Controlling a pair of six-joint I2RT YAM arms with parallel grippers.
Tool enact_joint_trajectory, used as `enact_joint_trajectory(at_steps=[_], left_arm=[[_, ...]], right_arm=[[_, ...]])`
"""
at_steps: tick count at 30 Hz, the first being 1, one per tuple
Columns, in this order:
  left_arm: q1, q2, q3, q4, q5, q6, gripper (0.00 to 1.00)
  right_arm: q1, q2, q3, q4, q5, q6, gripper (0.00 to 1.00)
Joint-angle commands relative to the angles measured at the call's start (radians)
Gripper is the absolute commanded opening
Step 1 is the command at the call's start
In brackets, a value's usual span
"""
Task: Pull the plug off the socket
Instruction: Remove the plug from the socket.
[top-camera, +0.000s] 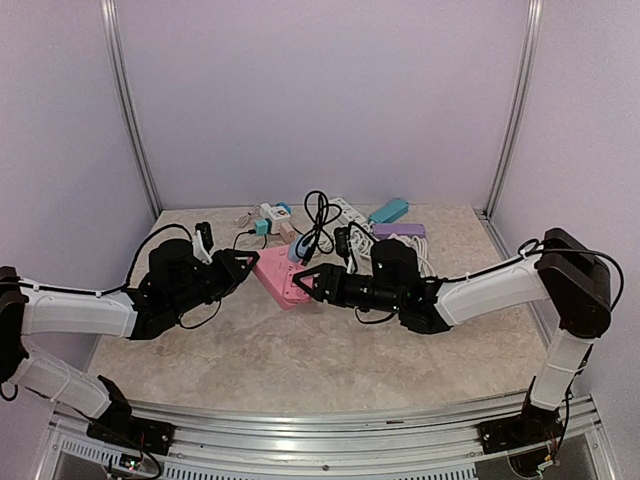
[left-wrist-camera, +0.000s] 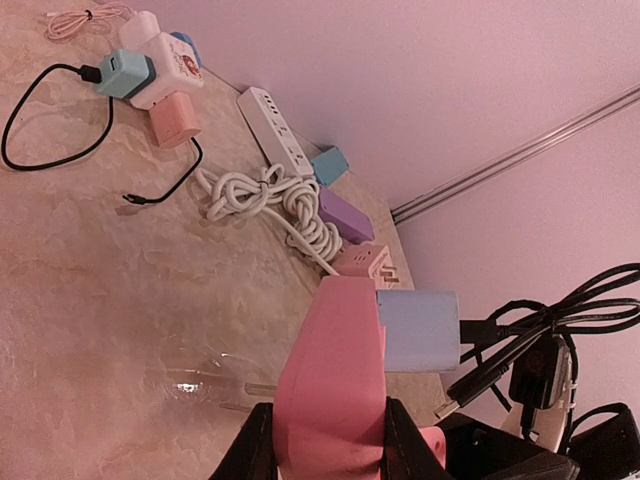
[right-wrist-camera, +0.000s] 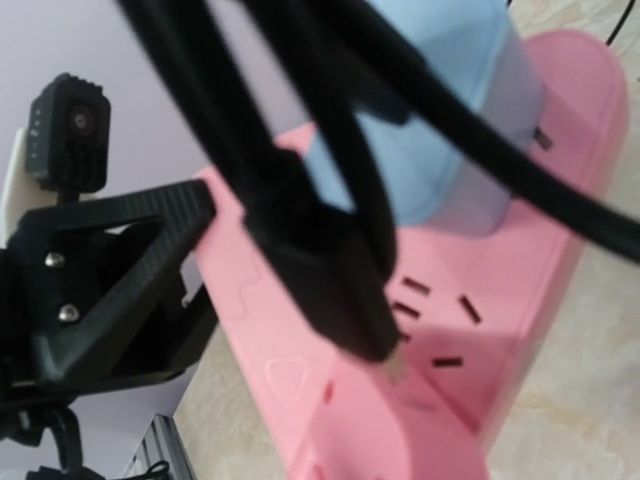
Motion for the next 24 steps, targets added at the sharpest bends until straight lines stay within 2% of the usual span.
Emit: enact_joint_trajectory(at_steps=[1,10,19,24], left_arm=[[0.003,-0.004,0.048,0.063,0.014,0.001,0.27],[-0.005,0.002,0.054,0.051,0.002,0.017,0.27],[-0.071,0.009,0.114,-0.041,-0.121,0.122,0.27],[-0.084,0.014,0.125,-0.052,-0.141,0.133,0.27]], right_arm=[[0.006,0.037,0.029,-0.017,0.005,0.006,0.58],[0.006,0.064,0.052,-0.01,-0.009,0.024,0.54],[0.006,0.071,0.059,-0.012,-0.009,0.035,0.46],[0.007,0.084,0.062,-0.007,-0.013,0.046,0.42]])
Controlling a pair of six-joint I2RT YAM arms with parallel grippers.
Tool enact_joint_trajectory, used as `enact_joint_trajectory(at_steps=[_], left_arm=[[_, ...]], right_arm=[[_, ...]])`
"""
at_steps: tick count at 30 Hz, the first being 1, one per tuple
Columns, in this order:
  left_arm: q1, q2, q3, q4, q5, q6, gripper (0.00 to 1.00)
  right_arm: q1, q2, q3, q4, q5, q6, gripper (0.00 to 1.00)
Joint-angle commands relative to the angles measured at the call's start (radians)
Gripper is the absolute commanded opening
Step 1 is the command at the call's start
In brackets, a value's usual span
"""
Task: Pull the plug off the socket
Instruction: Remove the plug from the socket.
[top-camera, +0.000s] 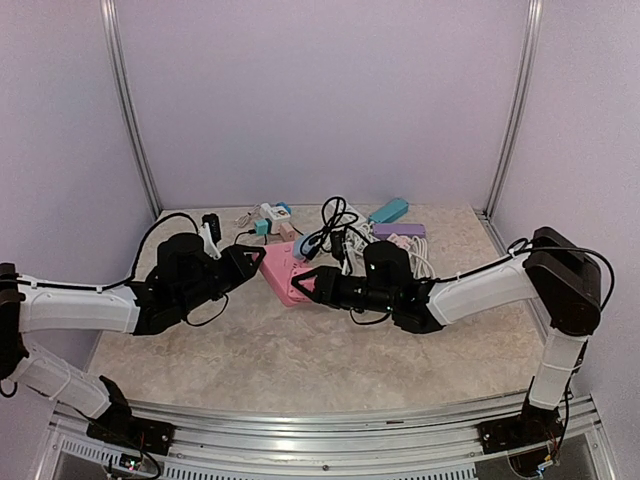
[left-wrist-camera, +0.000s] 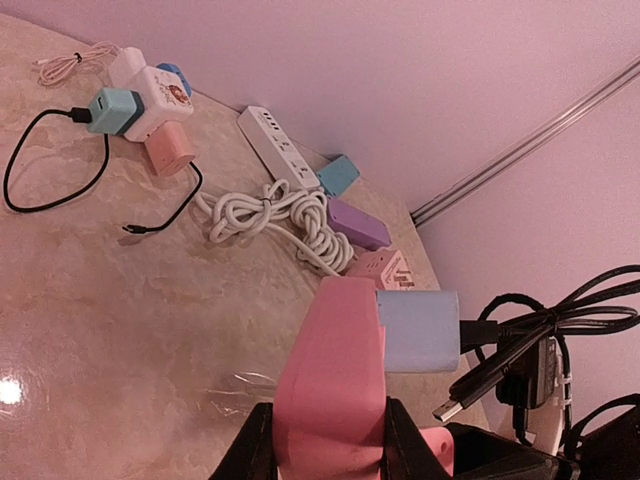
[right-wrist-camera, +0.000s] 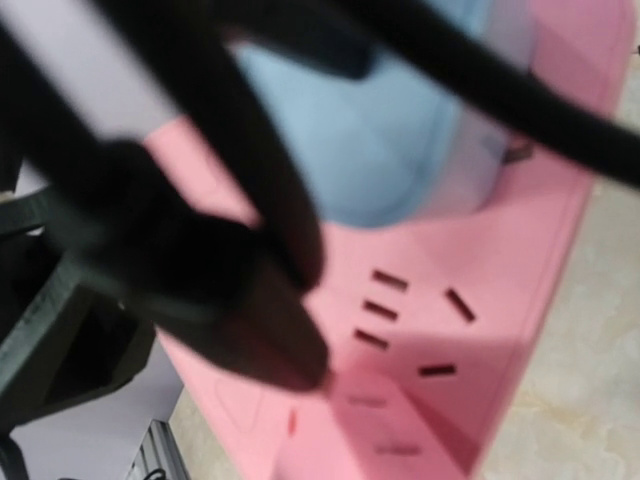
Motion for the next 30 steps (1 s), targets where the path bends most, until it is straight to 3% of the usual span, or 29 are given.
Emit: enact_joint_trajectory(at_steps=[1,22,30], left_arm=[[-0.015,0.003,0.045,0.035,-0.032,0.027,0.27],[-0.058,-0.011,0.05,0.01,-0.122,0.075,0.27],[-0.06,-0.007,0.059,0.002,-0.127,0.092,0.27]], right_arm=[[0.007,0.029,0.024,-0.006,-0.011,0.011,0.41],[0.006,0.081,0.055,-0.034,-0.011,0.072,0.27],[0.006,0.083,0.055,-0.016,-0.023,0.085,0.16]])
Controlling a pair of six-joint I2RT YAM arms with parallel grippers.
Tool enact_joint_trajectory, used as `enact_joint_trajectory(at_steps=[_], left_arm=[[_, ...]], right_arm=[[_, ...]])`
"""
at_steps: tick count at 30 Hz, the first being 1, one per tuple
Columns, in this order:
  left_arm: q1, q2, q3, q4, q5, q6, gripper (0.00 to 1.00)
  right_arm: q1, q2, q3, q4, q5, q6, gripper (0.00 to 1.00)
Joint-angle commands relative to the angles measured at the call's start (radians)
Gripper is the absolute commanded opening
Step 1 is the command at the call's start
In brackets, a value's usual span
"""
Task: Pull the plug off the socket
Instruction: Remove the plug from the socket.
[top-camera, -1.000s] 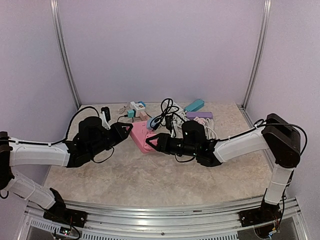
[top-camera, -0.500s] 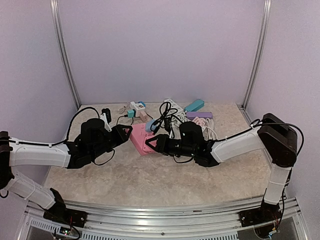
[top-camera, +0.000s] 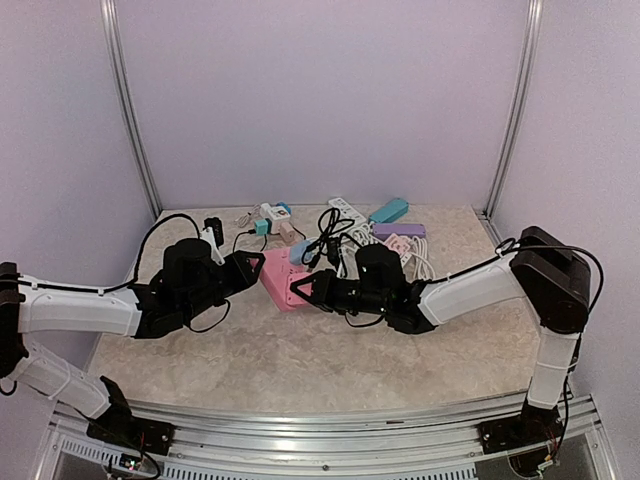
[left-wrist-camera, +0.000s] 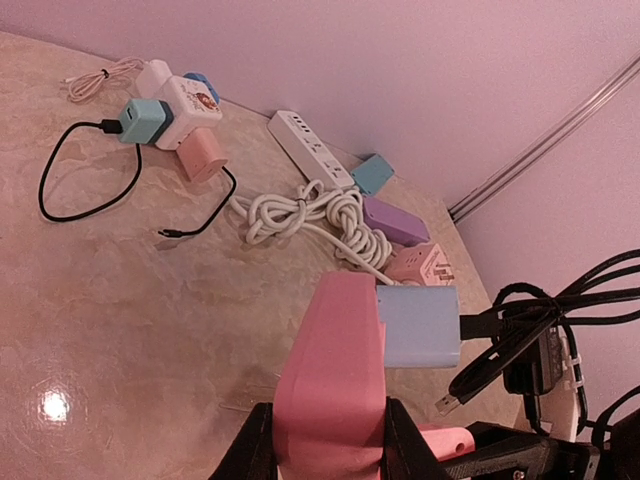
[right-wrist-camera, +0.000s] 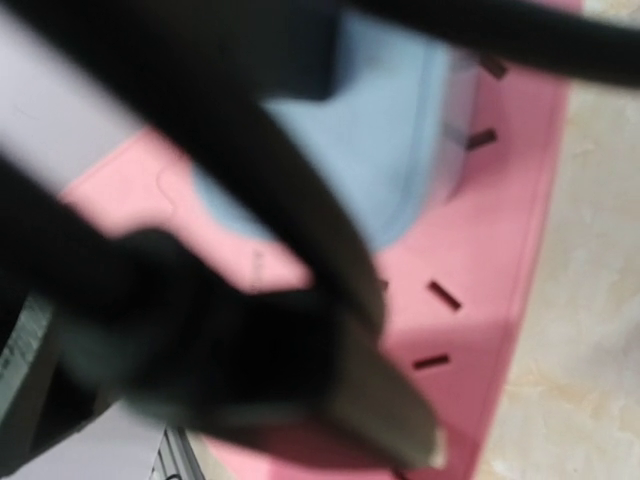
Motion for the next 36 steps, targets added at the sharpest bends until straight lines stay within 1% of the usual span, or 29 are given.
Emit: enact_joint_trajectory(at_steps=[1,9,13,17,23,30,36], left_arm=[[-0.01,-0.009,0.06,0.051,-0.004,0.015,0.27],[-0.011,-0.008,0.063,0.051,-0.002,0.024,0.27],[-0.011,-0.003,0.062,0.055,0.002,0.027,0.27],[-0.01,0.0,0.06,0.056,0.003,0.022,0.27],[-0.006,-0.014,0.052,0.052,0.003,0.013,0.27],[0.02,-0.044,0.031,0.061,0.038,-0.023,0.27],[0.033,-0.063,0.021,0.062,0.048,-0.028,0.27]], right_arm=[[0.006,0.02,0.018,-0.009,-0.011,-0.007,0.15],[0.006,0.02,0.01,0.011,-0.005,0.018,0.07],[0.005,0.019,0.001,0.036,0.004,0.048,0.0],[0.003,0.018,-0.02,0.079,0.013,0.083,0.0],[-0.004,0.014,-0.049,0.089,0.027,0.102,0.0],[-0.005,0.007,-0.035,-0.019,0.066,0.073,0.0],[-0.005,-0.002,-0.046,-0.04,0.086,0.071,0.0]])
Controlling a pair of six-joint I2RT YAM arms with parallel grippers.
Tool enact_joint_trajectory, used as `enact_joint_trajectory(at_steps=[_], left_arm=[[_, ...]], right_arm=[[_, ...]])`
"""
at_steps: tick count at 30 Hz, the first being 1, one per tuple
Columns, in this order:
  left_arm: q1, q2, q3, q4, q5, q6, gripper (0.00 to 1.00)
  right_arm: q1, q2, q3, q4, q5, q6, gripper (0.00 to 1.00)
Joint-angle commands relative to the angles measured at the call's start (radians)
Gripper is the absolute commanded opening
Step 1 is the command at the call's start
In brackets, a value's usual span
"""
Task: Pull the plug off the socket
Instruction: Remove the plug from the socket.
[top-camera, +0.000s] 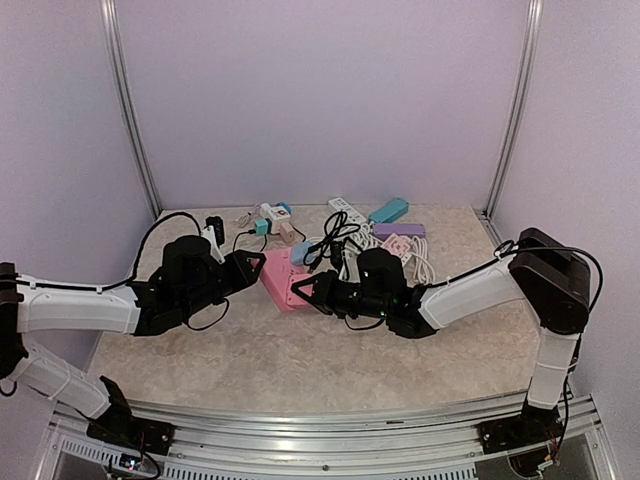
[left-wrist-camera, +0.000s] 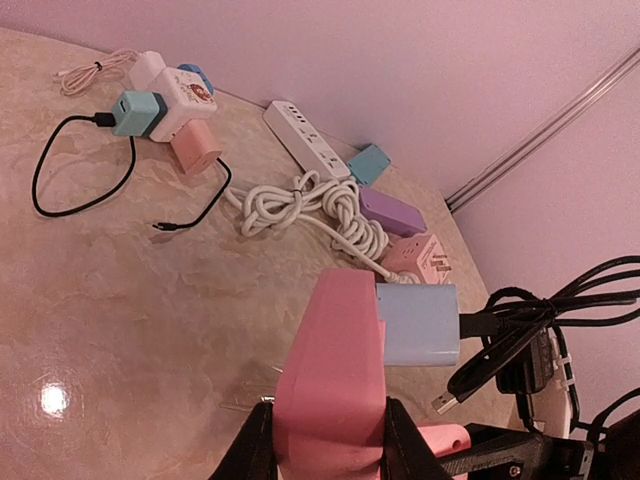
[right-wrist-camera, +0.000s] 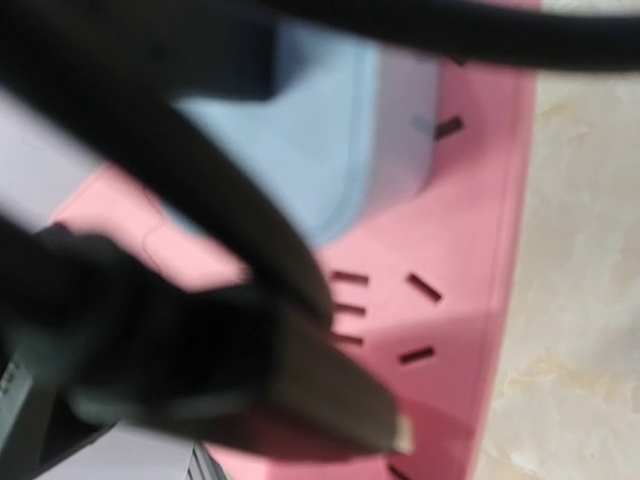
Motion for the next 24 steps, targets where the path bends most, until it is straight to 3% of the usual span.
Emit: enact_joint_trajectory(at_steps=[1,9,24], left_arm=[[0.017,-0.059,0.006,0.092,0.011,-0.032,0.27],[0.017,-0.048,-0.001,0.1,0.007,-0.026,0.27],[0.004,-0.015,-0.028,0.179,0.022,0.126,0.25]], right_arm=[[-0.006,-0.003,-0.015,-0.085,0.049,-0.019,0.0],[-0.007,-0.014,-0.032,-0.058,0.051,-0.003,0.0],[-0.008,-0.027,-0.04,-0.018,0.035,0.03,0.0]])
